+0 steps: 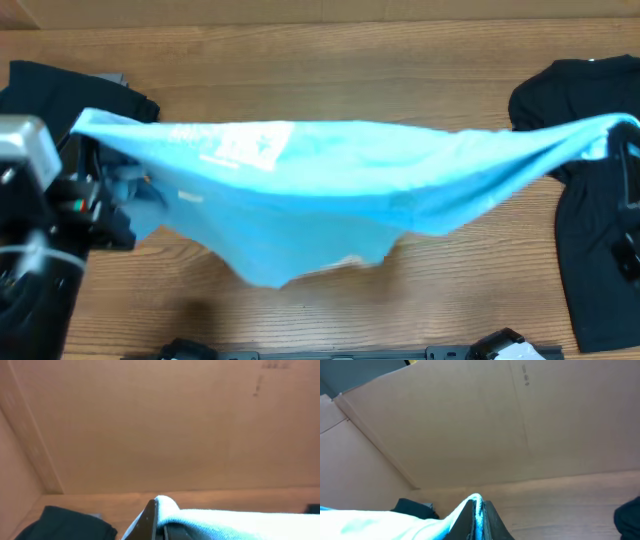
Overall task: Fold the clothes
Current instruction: 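Stretch the shirt between both grippers and swing it over the table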
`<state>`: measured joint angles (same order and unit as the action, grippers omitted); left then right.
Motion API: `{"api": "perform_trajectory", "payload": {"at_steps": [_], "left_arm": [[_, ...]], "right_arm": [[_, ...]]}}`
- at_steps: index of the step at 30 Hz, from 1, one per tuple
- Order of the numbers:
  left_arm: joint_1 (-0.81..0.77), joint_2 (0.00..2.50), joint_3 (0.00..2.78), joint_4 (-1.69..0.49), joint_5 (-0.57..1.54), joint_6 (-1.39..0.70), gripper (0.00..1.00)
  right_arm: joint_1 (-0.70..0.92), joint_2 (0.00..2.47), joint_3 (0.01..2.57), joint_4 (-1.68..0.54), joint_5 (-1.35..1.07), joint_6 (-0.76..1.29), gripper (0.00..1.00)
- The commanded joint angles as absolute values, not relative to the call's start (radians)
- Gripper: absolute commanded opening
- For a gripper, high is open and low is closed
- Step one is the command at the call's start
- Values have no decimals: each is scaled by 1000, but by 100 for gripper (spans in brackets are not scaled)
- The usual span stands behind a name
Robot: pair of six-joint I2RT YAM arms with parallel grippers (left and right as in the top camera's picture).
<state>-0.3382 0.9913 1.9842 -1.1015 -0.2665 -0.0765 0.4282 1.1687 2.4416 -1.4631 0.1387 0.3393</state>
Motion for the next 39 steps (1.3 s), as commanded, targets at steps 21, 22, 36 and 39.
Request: {"api": "perform_trajectory", "payload": {"at_steps": [21,22,36,39], "left_arm": [[-327,986,2229,-1441,-80,-207,4],[-327,986,2227,-1448,-82,-207,4],[-327,1195,2160,-1443,-200,-205,4],[-327,1332,2160,-1415,-242,-204,4]], "right_arm": [[431,1166,2665,-1694,118,405,4],[431,1166,2664,-1694,119,417,4],[431,1308,2518,-1691,264,476,4],[431,1418,2518,-1670,355,467,4]]}}
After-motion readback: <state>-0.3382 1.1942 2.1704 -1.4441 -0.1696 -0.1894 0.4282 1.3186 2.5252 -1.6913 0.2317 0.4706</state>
